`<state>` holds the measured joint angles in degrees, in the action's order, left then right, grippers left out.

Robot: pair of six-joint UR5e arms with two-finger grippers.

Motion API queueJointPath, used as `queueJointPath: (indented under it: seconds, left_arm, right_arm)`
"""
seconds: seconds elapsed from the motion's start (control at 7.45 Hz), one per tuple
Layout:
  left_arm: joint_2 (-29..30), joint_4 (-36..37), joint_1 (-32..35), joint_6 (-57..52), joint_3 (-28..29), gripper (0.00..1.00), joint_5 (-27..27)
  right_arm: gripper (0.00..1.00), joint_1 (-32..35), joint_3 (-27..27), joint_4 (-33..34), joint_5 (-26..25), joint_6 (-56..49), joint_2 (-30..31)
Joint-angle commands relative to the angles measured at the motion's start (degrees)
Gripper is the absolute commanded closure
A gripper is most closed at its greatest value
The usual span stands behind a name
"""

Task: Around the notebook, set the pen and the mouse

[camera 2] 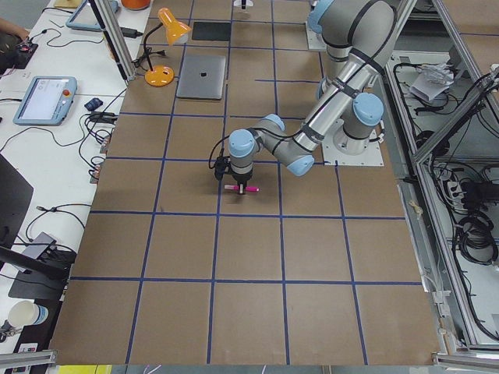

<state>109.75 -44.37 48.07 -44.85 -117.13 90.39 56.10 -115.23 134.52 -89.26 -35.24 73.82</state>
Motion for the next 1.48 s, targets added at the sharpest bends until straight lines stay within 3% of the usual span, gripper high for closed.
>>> queueJointPath:
  seconds: [0.0, 0.4, 0.67, 1.07, 1.34]
  left_arm:
    - [-0.15, -0.71, 0.35, 0.73, 0.32, 1.0, 0.39]
    - [-3.04, -1.59, 0.53, 8.07, 0.68, 1.0, 0.66]
    - [-4.8, -7.53, 2.88, 21.84, 4.61, 1.0, 0.49]
    - [-7.88, -11.7, 14.03, 45.75, 6.48, 1.0, 0.58]
    - [-10.16, -17.38, 18.96, 65.29, 6.3, 1.0, -0.13]
  right_arm:
    - [0.43, 10.47, 6.05, -0.76, 0.66, 13.21, -3.48]
    - [0.43, 19.99, 15.46, -0.58, 1.73, 21.69, -12.36]
    - [0.42, 20.62, 15.65, -0.06, 1.81, 23.2, -13.87]
    - [0.36, 20.54, 15.83, 2.5, 1.73, 23.11, -16.07]
    - [0.0, 20.54, 16.0, 2.15, 1.81, 23.2, -15.99]
